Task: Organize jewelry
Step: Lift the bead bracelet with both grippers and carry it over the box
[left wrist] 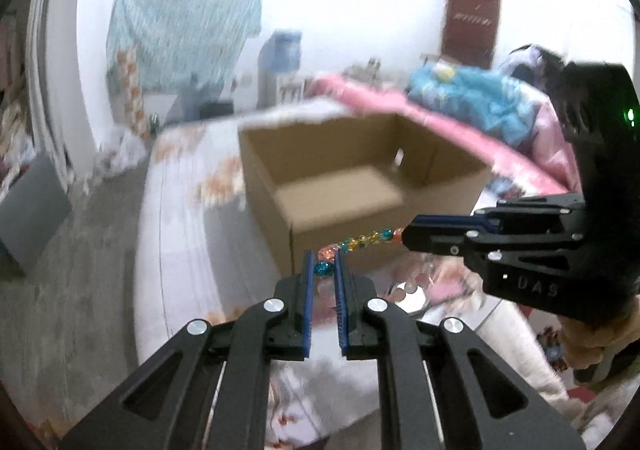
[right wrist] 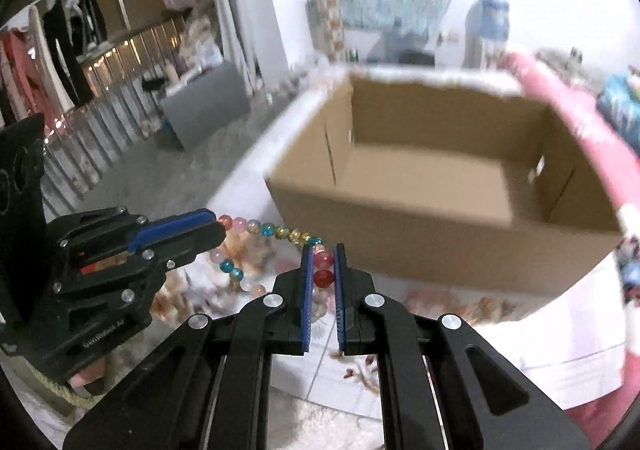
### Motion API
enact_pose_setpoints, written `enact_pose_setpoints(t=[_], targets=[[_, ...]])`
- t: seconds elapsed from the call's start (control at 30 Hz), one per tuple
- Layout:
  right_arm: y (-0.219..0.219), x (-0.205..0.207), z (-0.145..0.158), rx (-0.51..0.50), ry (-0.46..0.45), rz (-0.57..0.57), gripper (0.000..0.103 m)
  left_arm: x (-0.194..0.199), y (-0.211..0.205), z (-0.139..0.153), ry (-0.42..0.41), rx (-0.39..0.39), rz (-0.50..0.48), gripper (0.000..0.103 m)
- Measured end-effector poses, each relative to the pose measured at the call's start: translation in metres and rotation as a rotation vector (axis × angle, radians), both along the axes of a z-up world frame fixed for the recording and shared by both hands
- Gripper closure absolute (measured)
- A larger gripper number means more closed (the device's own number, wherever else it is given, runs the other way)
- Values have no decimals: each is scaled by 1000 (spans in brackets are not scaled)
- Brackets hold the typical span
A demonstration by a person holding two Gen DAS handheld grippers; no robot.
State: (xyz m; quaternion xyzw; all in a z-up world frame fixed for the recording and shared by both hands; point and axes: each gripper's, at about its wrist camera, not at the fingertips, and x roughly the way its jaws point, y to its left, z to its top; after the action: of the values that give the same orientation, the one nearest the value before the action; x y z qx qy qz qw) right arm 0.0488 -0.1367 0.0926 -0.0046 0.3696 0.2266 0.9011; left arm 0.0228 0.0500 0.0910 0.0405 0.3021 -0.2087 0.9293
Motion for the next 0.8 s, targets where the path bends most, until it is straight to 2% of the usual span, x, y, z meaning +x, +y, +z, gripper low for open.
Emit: enact_pose_setpoints(t=[0.1, 0.17, 0.23, 0.3, 0.33, 0.43, 0.57, 0.63, 0.77, 0.8], targets=[[-10, 10, 29, 23, -76, -10, 95, 13, -6, 31, -56, -13, -25, 94], [-14, 27, 36, 40, -85, -11, 95, 30, -10, 45, -77, -18, -36, 94], [-24, 59, 38, 78, -37, -12, 95, 51, -16, 52, -84, -8, -32, 94], [-27, 85, 32, 108, 28, -5, 95, 82, -23, 54, -53, 11, -34, 94], [-31, 107, 25, 120, 81, -6, 95, 98, -27, 52, -32, 16, -40, 94], [-25, 155, 6, 114, 192, -12, 95, 144, -43, 37, 35, 103, -19, 94], [-18, 208, -34, 110, 355, -25, 95, 202, -59, 3, 149, 202, -4, 94], [-19, 230, -48, 123, 433, -33, 95, 221, -65, -13, 187, 261, 15, 94], [-12, 250, -65, 118, 526, -44, 95, 236, -72, -31, 215, 334, 20, 93], [-10, 255, -68, 125, 545, -43, 92, 239, -73, -34, 219, 350, 23, 93]])
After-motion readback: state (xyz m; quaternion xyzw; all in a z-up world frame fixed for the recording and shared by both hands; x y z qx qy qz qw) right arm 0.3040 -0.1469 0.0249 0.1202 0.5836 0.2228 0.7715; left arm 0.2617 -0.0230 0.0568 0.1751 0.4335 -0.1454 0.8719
